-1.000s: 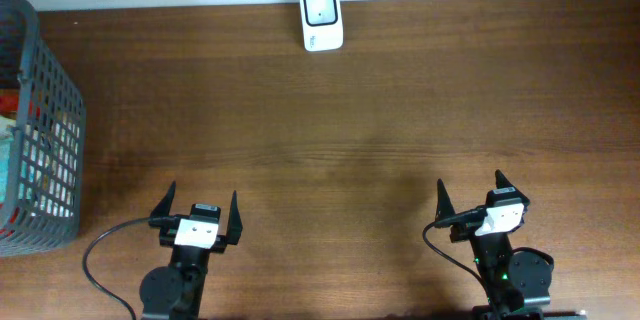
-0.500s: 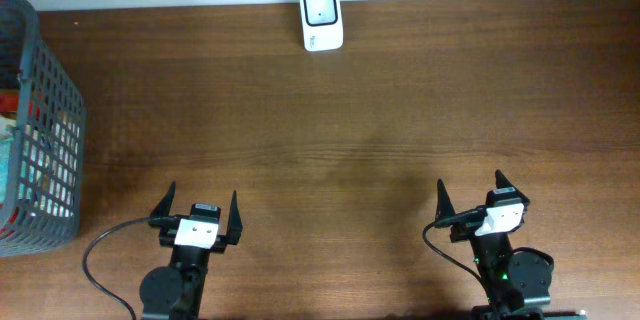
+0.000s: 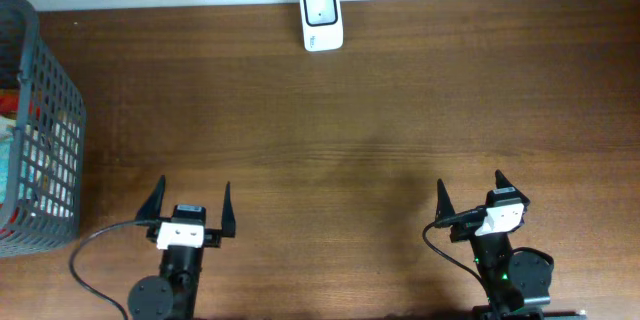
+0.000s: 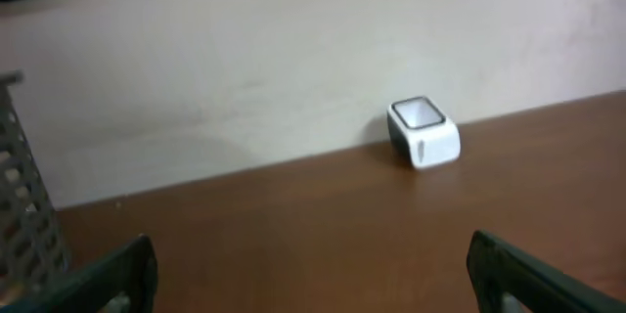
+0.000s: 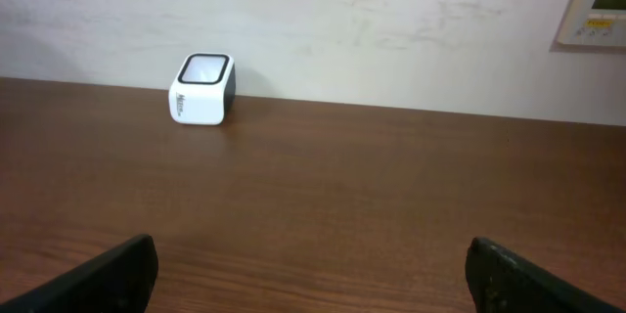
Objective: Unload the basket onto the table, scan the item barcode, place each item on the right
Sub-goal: 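Reach the left gripper into the grey basket and grasp the mint-green snack pack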
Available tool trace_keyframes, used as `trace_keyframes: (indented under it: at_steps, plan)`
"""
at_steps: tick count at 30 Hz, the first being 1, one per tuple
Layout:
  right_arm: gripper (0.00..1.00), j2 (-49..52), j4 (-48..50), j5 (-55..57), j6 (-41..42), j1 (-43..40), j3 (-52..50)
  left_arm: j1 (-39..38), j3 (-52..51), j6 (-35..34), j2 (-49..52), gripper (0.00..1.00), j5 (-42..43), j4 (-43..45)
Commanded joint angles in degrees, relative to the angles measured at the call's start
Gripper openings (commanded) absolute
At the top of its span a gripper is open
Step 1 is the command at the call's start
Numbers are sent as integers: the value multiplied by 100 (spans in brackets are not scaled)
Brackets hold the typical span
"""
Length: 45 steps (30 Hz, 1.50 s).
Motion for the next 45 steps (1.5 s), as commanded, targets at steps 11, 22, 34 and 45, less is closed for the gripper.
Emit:
trace_keyframes:
  at_steps: [11, 22, 34, 45]
  plan:
    - [99, -42, -11, 28, 42, 42, -42, 9, 4470, -146, 4706, 99, 1165, -581]
    - [99, -42, -11, 26, 42, 42, -42, 9, 7696, -144, 7141, 99, 1875, -3711]
    - [99, -42, -9, 28, 42, 42, -42, 11, 9167, -433, 7921, 99, 380, -4496]
    - [99, -42, -9, 28, 42, 42, -42, 2732, 11272, -1674, 8929, 99, -793, -5493]
